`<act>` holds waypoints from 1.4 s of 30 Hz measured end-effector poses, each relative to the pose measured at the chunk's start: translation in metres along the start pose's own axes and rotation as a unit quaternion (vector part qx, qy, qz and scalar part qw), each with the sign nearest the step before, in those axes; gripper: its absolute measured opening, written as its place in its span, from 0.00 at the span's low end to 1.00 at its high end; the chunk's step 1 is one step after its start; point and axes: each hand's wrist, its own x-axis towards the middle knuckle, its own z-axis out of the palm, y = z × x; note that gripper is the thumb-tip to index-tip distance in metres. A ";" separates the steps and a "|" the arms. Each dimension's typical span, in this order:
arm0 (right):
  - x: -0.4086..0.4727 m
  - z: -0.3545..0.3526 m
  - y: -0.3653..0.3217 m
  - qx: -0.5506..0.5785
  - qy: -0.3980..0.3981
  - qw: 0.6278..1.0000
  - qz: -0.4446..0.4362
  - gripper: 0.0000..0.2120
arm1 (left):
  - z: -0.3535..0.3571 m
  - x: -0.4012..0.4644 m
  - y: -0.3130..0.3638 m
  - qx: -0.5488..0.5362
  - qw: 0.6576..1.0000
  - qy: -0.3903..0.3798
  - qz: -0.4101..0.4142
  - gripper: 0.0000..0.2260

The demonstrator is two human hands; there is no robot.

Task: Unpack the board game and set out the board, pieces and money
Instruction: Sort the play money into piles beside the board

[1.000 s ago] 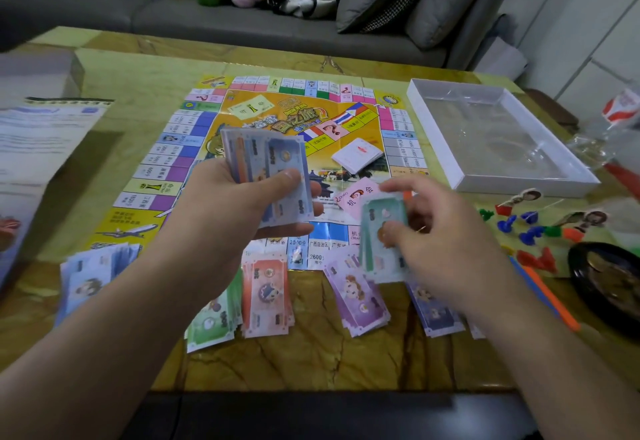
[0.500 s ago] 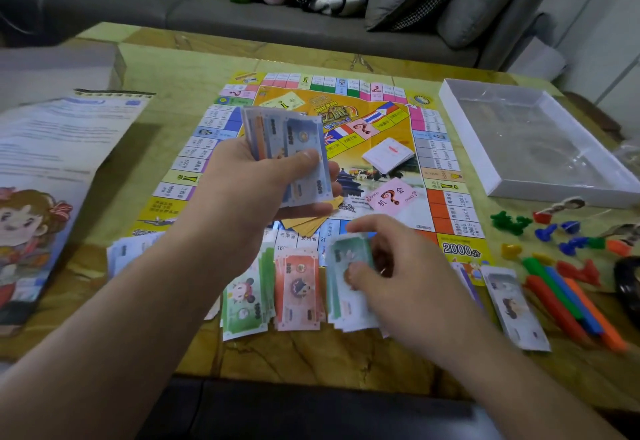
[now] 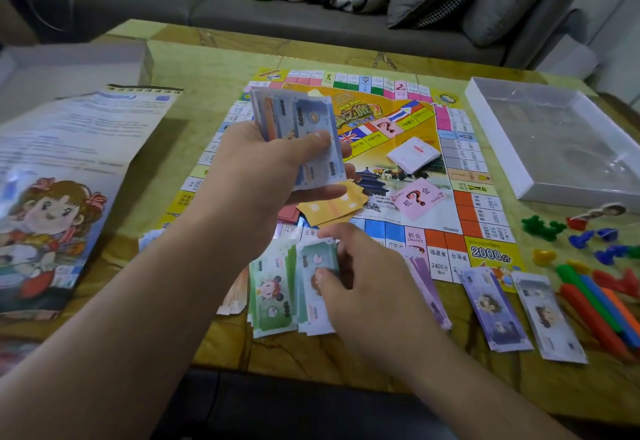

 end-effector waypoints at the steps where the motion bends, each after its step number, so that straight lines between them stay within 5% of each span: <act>1: 0.000 -0.004 0.003 -0.006 0.005 1.000 0.007 0.14 | 0.001 0.000 0.000 0.000 1.000 -0.001 0.000 0.11; 13: -0.011 -0.027 0.015 0.003 0.043 0.998 0.054 0.16 | 0.004 0.000 0.000 0.005 1.000 -0.013 0.004 0.11; 21: 0.006 0.003 -0.008 -0.192 0.004 0.981 0.000 0.24 | 0.002 -0.002 0.001 0.006 1.000 -0.012 0.003 0.09; 33: 0.003 -0.004 -0.011 -0.105 0.039 0.991 0.070 0.20 | -0.001 -0.001 0.001 0.008 1.000 -0.021 0.007 0.10; 42: -0.006 0.018 -0.017 -0.287 0.031 0.957 -0.027 0.26 | 0.001 -0.004 0.000 0.011 1.000 -0.020 0.006 0.09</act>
